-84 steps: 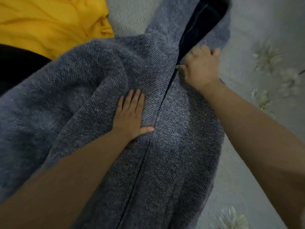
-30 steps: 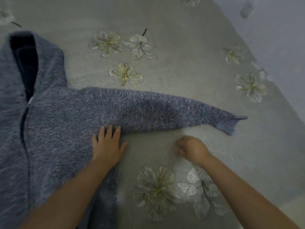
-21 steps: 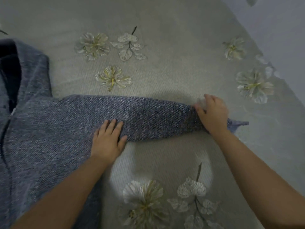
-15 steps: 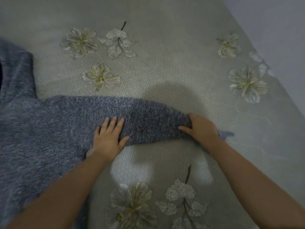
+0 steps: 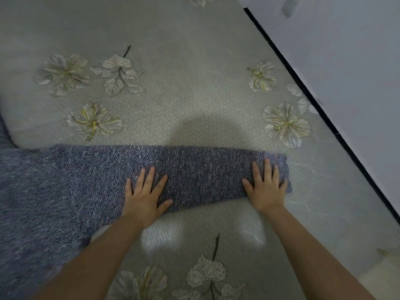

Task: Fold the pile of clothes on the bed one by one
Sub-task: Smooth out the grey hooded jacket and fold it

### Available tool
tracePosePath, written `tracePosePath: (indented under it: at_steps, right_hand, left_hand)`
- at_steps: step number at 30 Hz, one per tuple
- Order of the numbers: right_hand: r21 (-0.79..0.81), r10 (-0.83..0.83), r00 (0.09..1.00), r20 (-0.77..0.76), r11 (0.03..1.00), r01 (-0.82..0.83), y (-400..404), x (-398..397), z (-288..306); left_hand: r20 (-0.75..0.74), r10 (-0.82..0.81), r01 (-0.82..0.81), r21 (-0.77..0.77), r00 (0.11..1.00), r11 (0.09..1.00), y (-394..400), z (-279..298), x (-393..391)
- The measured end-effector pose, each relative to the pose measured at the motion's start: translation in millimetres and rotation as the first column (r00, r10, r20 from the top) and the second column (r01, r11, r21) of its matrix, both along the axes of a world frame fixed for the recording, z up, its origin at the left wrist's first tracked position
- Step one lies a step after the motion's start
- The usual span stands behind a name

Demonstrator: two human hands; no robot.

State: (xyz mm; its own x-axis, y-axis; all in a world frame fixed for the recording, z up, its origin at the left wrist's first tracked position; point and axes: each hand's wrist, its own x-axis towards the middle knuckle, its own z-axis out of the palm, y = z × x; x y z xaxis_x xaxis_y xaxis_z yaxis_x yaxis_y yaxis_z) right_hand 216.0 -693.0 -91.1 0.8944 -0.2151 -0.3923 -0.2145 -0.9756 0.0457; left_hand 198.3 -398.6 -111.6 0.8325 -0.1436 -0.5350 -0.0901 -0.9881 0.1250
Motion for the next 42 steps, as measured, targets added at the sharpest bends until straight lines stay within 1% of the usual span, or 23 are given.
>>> tracePosePath:
  at_steps: [1,2,3,4,5,6,7,8,9,11,13,15,17,18,21,23,26,29,31,34,36,40,42]
  right_hand:
    - [0.048,-0.054,0.998,0.044,0.998,0.051,-2.6,-3.5,-3.5]
    - [0.089,-0.126,0.984,0.125,0.989,0.115,-1.8,-5.7,-1.2]
    - [0.124,-0.214,0.953,0.215,0.974,0.191,0.9,-7.4,1.1]
    - [0.164,-0.308,0.913,0.269,0.948,0.272,4.4,-8.3,2.5]
    - [0.220,-0.404,0.877,0.260,0.909,0.354,9.3,-8.3,3.5]
    - [0.268,-0.487,0.851,0.194,0.861,0.432,15.4,-7.6,4.1]
    - [0.279,-0.533,0.839,0.110,0.827,0.488,21.3,-5.4,3.0]
    - [0.273,-0.551,0.832,0.063,0.812,0.516,26.1,-1.9,1.1]
    - [0.268,-0.566,0.822,0.059,0.803,0.533,29.4,2.4,-1.4]
    - [0.251,-0.584,0.800,0.136,0.802,0.543,34.0,11.3,-7.9]
    - [0.255,-0.548,0.795,0.261,0.833,0.491,38.0,13.2,-13.5]
    - [0.396,-0.532,0.777,0.338,0.829,0.395,41.6,11.8,-15.8]
    - [0.588,-0.566,0.746,0.350,0.753,0.296,50.6,11.3,-10.4]
    - [0.650,-0.570,0.743,0.350,0.719,0.245,59.3,10.6,-5.0]
    - [0.739,-0.495,0.775,0.393,0.672,0.054,102.6,5.4,16.7]
    - [0.743,-0.392,0.799,0.456,0.662,-0.099,144.8,-0.6,34.7]
    - [0.681,-0.218,0.776,0.591,0.651,-0.336,217.8,-16.2,58.9]
    - [0.641,-0.026,0.775,0.631,0.581,-0.502,294.3,-44.7,76.1]
    - [0.606,0.085,0.753,0.652,0.539,-0.586,345.9,-66.9,81.1]
    - [0.582,0.190,0.724,0.663,0.477,-0.658,420.4,-98.6,84.5]
    - [0.602,0.192,0.735,0.651,0.459,-0.653,464.4,-116.0,85.8]
    - [0.598,0.204,0.748,0.631,0.485,-0.638,536.7,-138.9,91.9]
    - [0.577,0.187,0.741,0.645,0.516,-0.633,568.3,-143.4,94.9]
  left_hand:
    - [0.005,-0.003,0.003,-0.004,1.000,1.000,1.6,-0.2,1.1]
    - [0.006,-0.015,0.015,-0.005,1.000,1.000,2.9,1.4,1.9]
    - [0.005,-0.028,0.028,-0.007,1.000,1.000,3.5,4.2,2.2]
    - [0.006,-0.036,0.036,-0.014,0.999,0.999,3.6,7.0,1.6]
    - [0.009,-0.034,0.034,-0.019,0.999,0.999,4.0,9.1,0.6]
    - [0.020,-0.021,0.021,-0.017,1.000,1.000,4.7,10.2,-1.3]
    - [0.035,-0.008,0.008,-0.014,0.999,1.000,5.4,11.0,-3.5]
    - [0.049,0.002,-0.001,-0.013,0.999,1.000,5.8,11.3,-5.8]
    - [0.060,0.009,-0.008,-0.020,0.998,1.000,6.0,11.5,-7.9]
    - [0.075,0.028,-0.025,-0.035,0.997,0.999,7.6,12.3,-11.5]
    - [0.079,0.038,-0.036,-0.031,0.996,0.999,13.3,14.6,-15.9]
    - [0.084,0.051,-0.050,-0.011,0.995,0.999,23.2,18.2,-21.2]
    - [0.103,0.091,-0.091,0.001,0.991,0.996,36.9,24.7,-27.2]
    - [0.108,0.118,-0.118,-0.002,0.987,0.993,45.2,28.2,-32.0]
    - [0.134,0.206,-0.202,-0.046,0.969,0.978,74.0,36.7,-51.4]
    - [0.164,0.271,-0.259,-0.086,0.949,0.962,97.3,44.1,-68.3]
    - [0.213,0.347,-0.328,-0.122,0.913,0.937,144.6,62.7,-96.8]
    - [0.284,0.395,-0.389,-0.078,0.874,0.918,212.0,77.8,-133.2]
    - [0.319,0.462,-0.467,-0.064,0.828,0.882,262.1,82.5,-162.0]
    - [0.346,0.578,-0.596,-0.066,0.739,0.801,328.0,83.9,-206.6]
    - [0.351,0.631,-0.656,-0.061,0.692,0.753,367.9,80.6,-238.9]
    - [0.366,0.746,-0.776,-0.092,0.556,0.623,448.6,68.7,-298.2]
    - [0.408,0.746,-0.783,-0.110,0.526,0.612,481.9,61.6,-313.5]
